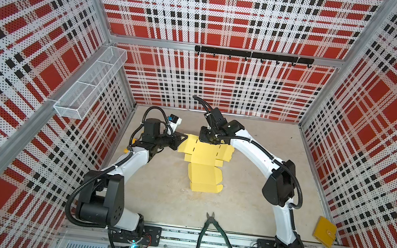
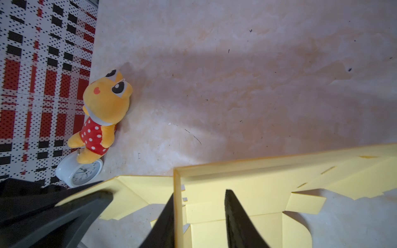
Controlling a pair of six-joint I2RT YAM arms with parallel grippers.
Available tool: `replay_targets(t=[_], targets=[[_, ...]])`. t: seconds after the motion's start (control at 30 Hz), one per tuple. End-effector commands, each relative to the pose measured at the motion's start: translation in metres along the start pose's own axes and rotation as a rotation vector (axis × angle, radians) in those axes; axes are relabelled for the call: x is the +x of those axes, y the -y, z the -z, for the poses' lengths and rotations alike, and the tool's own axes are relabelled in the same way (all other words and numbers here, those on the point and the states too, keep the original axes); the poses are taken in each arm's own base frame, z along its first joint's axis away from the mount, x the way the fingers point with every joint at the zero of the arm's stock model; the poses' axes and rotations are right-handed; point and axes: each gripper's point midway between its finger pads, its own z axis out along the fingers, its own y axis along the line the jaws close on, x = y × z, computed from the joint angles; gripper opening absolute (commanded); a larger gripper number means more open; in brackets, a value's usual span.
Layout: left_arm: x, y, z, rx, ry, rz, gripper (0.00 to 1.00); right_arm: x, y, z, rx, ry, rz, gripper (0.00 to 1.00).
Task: Fold the paper box
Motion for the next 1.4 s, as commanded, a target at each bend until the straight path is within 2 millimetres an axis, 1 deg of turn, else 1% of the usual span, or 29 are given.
replay_targets(t=[0.0, 0.1, 0.3, 0.47, 0.6, 0.9, 1.37], targets=[[-0.008, 0.001, 0.003, 0.002, 0.025, -0.011, 0.0, -0.024, 0.001, 0.023, -0.035, 0.074, -0.021, 0.36], [-0.009, 0.002, 0.003, 0.002, 0.025, -0.012, 0.0, -0.026, 0.002, 0.027, -0.064, 0.077, -0.034, 0.37], [-0.009, 0.001, 0.003, 0.004, 0.026, -0.011, 0.0, -0.026, 0.017, 0.025, -0.063, 0.072, -0.053, 0.37], [-0.01, 0.001, 0.003, 0.007, 0.028, -0.008, 0.0, -0.025, 0.024, 0.018, -0.056, 0.06, -0.056, 0.35], [-0.011, 0.003, 0.003, 0.012, 0.029, -0.005, 0.0, -0.025, 0.03, 0.011, -0.054, 0.052, -0.061, 0.32], [-0.01, 0.002, 0.003, 0.011, 0.029, 0.0, 0.0, -0.019, 0.049, -0.01, -0.023, 0.014, -0.077, 0.35], [-0.008, 0.001, 0.001, 0.016, 0.026, 0.005, 0.0, -0.017, 0.042, -0.043, -0.071, -0.02, -0.087, 0.36]])
